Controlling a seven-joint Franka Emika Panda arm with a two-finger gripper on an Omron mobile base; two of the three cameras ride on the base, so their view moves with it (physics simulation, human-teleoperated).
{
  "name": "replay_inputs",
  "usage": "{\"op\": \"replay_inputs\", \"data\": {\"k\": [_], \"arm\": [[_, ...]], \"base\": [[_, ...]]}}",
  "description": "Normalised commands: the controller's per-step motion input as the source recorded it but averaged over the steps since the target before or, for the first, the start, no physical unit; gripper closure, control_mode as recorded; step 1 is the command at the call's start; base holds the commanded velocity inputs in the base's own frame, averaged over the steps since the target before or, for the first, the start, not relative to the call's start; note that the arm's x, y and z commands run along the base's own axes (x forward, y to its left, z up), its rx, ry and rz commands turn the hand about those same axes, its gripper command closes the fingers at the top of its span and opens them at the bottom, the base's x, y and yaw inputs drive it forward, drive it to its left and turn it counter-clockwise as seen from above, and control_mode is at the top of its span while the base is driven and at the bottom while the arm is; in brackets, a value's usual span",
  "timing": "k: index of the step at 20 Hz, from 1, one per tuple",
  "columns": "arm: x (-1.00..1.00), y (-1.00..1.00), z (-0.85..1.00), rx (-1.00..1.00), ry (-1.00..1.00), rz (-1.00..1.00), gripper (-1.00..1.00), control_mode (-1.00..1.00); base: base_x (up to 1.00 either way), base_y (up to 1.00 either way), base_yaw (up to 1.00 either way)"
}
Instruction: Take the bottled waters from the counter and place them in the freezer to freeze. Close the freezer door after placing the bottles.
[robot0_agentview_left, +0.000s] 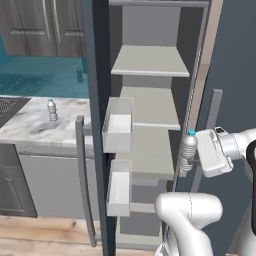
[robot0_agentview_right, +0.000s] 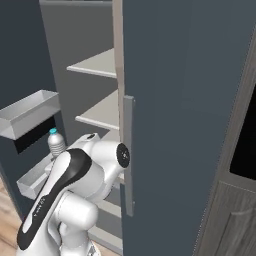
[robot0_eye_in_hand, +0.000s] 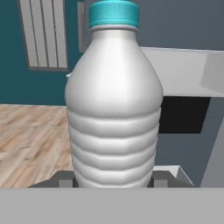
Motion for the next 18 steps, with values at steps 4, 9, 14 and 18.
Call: {"op": "replay_inputs", "data": {"k": [4,9,14,18], "arm": [[0.0,0.0,0.0,0.0,0.0,0.0,1.0,1.0],[0.0,0.0,0.0,0.0,0.0,0.0,1.0,1.0],[0.0,0.0,0.0,0.0,0.0,0.0,1.0,1.0],[0.0,0.0,0.0,0.0,0.0,0.0,1.0,1.0]], "base": [[0.18,0.0,0.0],[0.17,0.04,-0.04],[0.4,0.0,0.0],[0.28,0.09,-0.01]]}}
